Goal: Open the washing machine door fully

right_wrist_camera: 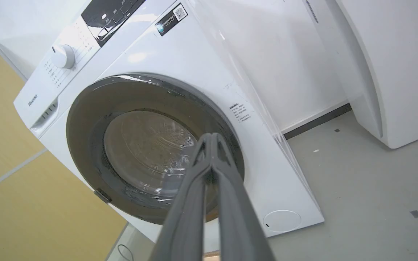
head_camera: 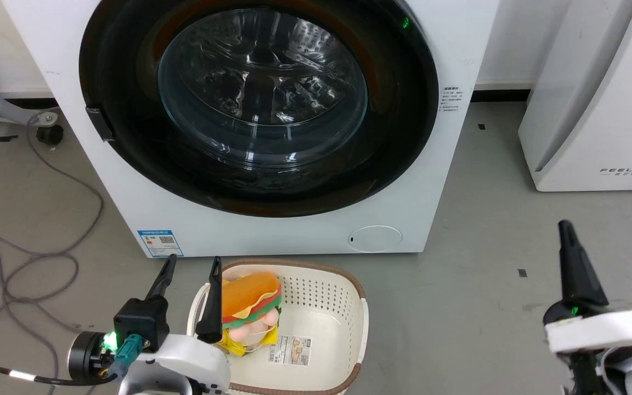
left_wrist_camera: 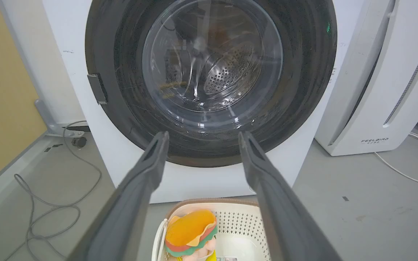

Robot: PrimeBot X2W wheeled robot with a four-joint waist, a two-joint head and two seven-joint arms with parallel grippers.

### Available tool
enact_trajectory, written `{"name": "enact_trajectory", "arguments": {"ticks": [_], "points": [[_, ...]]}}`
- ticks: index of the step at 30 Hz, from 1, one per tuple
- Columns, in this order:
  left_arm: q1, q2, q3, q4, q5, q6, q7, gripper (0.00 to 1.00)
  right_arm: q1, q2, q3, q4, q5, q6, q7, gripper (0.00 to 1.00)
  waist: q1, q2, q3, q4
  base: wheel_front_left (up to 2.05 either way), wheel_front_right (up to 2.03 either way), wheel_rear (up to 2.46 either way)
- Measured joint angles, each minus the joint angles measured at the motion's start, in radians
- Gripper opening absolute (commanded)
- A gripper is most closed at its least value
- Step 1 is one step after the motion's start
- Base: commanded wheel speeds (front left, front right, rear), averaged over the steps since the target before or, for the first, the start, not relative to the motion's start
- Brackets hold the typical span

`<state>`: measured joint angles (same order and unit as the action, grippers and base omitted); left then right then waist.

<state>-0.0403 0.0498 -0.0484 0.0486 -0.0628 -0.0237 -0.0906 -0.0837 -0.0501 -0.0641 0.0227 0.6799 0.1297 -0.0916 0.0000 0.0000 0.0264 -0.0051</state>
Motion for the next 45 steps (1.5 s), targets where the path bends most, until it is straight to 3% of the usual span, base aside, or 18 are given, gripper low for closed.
{"name": "enact_trajectory", "arguments": {"ticks": [17,27,39,45], "points": [[-0.047,0.000,-0.016,-0.002,-0.029,-0.015,-0.035,1.00,-0.316,-0.004,-0.043,0.198,0.406,0.000,-0.029,0.00,0.0001,0.0000,0.065,-0.001,0.00,0.00,0.00],[-0.103,0.000,-0.037,-0.012,-0.037,-0.033,-0.054,1.00,-0.550,-0.077,-0.012,0.338,0.593,0.000,0.011,0.00,0.0001,0.0000,0.146,0.015,0.00,0.00,0.00],[-0.149,0.000,-0.080,-0.010,-0.064,-0.050,-0.080,1.00,-0.830,-0.218,0.170,0.560,0.726,0.000,0.065,0.00,0.0001,0.0000,0.220,0.048,0.00,0.00,0.00],[-0.172,-0.001,-0.100,-0.008,-0.072,-0.059,-0.094,1.00,-0.991,-0.250,0.298,0.690,0.778,0.000,0.142,0.00,0.0002,0.0000,0.260,0.062,0.00,0.00,0.00]]}}
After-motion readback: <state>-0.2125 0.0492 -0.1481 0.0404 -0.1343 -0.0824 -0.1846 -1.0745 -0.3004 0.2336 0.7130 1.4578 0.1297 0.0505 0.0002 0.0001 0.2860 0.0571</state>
